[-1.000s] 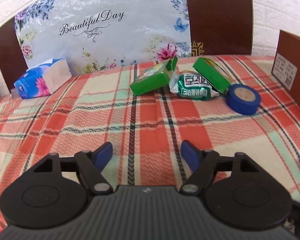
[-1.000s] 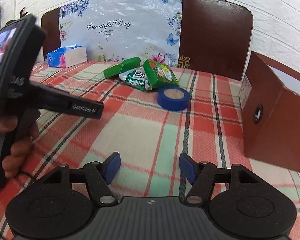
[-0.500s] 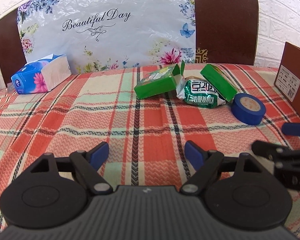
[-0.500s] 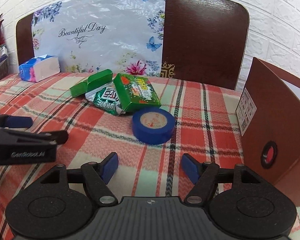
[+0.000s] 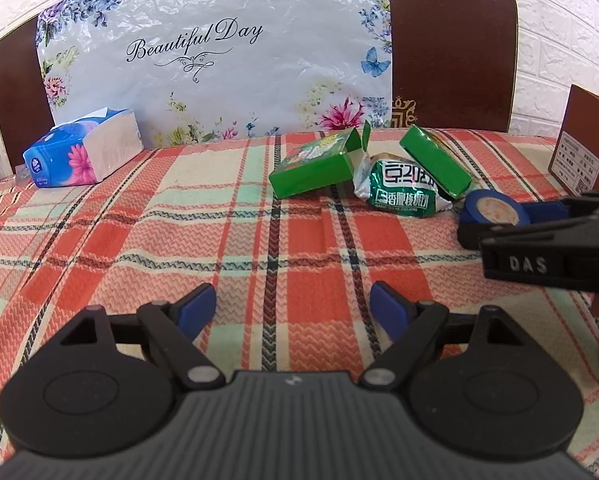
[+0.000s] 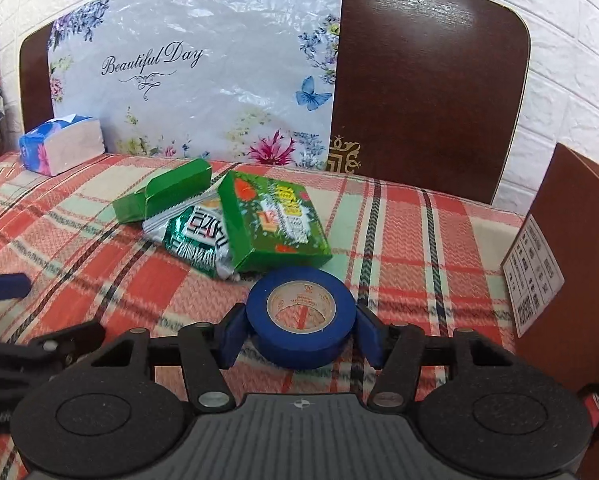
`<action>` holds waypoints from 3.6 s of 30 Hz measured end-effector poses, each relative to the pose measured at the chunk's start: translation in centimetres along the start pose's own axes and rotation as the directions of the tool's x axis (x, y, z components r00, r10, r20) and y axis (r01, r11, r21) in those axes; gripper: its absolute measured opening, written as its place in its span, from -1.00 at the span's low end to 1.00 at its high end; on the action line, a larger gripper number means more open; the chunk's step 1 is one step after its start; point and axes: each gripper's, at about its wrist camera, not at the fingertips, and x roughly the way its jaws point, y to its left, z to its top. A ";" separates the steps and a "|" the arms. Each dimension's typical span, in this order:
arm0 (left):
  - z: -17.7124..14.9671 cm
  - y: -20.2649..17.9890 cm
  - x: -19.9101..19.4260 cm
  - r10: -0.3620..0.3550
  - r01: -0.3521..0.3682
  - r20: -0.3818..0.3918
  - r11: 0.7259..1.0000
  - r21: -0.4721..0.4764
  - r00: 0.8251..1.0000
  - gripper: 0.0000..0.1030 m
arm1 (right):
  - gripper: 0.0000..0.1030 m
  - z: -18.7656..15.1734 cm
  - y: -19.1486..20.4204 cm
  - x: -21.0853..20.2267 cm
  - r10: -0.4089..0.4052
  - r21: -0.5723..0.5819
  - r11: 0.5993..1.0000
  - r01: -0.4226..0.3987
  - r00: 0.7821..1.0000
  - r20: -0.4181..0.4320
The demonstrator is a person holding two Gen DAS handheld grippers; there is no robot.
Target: Organize objects
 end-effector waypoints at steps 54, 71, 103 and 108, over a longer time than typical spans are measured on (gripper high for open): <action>-1.1 -25.9 -10.9 -0.403 0.519 -0.369 0.797 0.309 0.838 -0.53 | 0.10 -14.9 -10.5 -19.8 -0.094 0.171 0.982 0.081 0.993 0.070; 10.8 -26.1 -12.0 -0.447 0.449 -0.090 0.824 0.345 0.890 -0.57 | 0.10 -4.5 -15.1 -17.9 -0.195 0.124 0.979 0.161 0.918 0.347; 8.6 -23.0 -11.8 -0.330 0.322 -0.027 0.893 0.314 0.944 0.27 | 0.31 -5.1 -15.5 -17.5 -0.263 0.185 0.959 0.216 0.921 0.288; 7.1 -20.4 -12.0 -0.310 0.307 -0.035 0.908 0.283 0.950 0.29 | 0.32 -7.2 -10.3 -18.9 -0.193 0.149 0.976 0.159 0.949 0.249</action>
